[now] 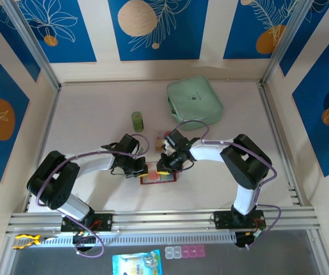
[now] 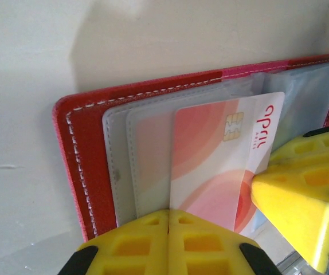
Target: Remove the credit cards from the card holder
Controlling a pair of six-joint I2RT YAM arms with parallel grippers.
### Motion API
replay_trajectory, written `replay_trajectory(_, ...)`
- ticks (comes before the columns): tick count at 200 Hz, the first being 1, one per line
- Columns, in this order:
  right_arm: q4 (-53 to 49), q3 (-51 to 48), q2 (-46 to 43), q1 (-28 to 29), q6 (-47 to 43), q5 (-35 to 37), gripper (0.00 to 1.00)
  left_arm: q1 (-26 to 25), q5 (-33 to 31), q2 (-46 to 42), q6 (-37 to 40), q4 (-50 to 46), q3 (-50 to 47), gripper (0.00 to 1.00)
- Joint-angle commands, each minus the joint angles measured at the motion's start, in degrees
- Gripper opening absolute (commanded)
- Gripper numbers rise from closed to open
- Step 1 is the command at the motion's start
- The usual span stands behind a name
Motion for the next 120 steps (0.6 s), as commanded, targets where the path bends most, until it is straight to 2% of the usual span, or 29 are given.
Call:
replay_trajectory(1,2.2,-0.9,-2.2,-0.4,0.9,-2.8,0.15,-0.4,-2.3,1.6,0.3,-3.4,-0.5,0.05)
replay_trajectory(66,2.6,-2.8,-2.9,-2.0,0.1,-2.9,0.06,-0.4,-2.6,1.5,0.5,-3.5,-0.3,0.06)
replay_trajectory(120,-4.7,-3.3,-6.7,-4.6,-4.8,0.7,0.03,-0.3,-2.4,2.4,0.4,-3.0,0.6,0.06)
